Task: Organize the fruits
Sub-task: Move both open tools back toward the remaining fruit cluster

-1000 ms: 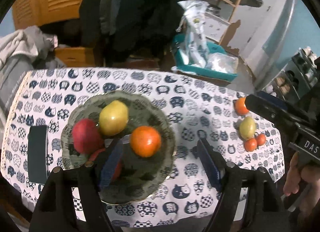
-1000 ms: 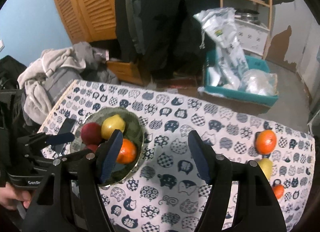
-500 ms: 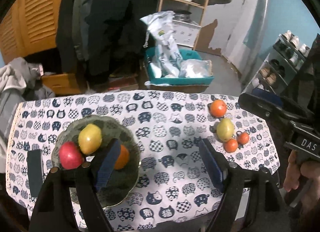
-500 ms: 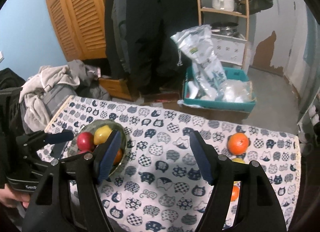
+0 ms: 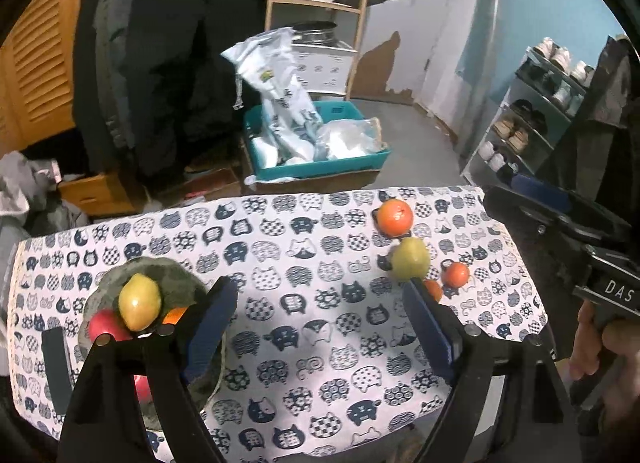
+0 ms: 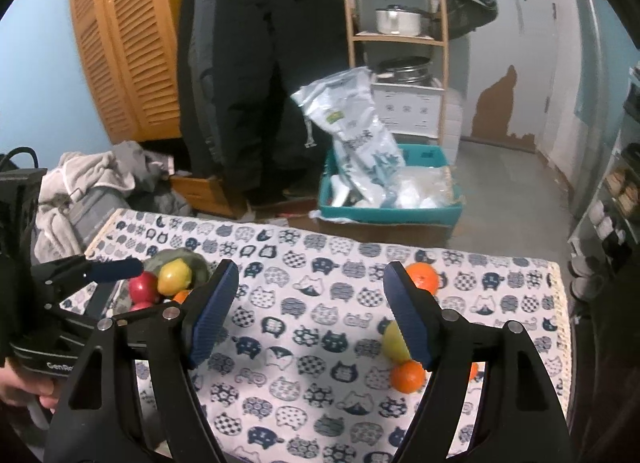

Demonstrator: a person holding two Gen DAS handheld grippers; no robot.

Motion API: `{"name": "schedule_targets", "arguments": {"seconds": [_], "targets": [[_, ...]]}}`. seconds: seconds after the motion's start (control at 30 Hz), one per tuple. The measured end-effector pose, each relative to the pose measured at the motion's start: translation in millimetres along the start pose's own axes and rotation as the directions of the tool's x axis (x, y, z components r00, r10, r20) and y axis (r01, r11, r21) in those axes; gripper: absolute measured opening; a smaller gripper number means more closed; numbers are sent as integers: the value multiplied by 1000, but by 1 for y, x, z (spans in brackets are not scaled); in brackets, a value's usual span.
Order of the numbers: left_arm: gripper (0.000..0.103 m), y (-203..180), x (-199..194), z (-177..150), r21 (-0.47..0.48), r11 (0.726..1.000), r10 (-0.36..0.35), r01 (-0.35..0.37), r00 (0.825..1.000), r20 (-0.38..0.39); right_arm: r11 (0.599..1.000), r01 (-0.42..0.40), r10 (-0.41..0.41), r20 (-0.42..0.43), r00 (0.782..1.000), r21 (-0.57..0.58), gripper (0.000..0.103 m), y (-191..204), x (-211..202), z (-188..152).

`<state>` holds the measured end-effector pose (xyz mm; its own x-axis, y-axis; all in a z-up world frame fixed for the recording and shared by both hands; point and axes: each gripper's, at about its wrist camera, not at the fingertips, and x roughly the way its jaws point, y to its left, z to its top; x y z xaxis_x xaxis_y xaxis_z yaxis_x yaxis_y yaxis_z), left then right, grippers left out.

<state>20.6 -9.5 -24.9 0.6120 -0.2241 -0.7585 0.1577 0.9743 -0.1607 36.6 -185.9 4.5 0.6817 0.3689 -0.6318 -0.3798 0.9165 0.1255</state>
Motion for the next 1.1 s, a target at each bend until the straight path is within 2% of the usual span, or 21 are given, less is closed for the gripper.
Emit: {"name": "schedule_targets", "arguments": {"seconds": [0.27,0.77,0.93,1.1], "targets": [[86,-32,14,10,47,999,-19,20,1000,-10,997,68,-68,18,997,33,79,-37,-14,-7],[86,-76,59,20,99,994,-47,55,996,-75,978,150,-149,-21,989,143,80,-117,-20,-24],[86,-86,80,20,110,992,-52,63,993,-105,969,180,-171,-68,983,171,80,-139,-8,-34],[86,-92,104,20,112,991,-56,72,989,-139,958,209,-181,-154,971,197,80,-160,21,-50]]}}
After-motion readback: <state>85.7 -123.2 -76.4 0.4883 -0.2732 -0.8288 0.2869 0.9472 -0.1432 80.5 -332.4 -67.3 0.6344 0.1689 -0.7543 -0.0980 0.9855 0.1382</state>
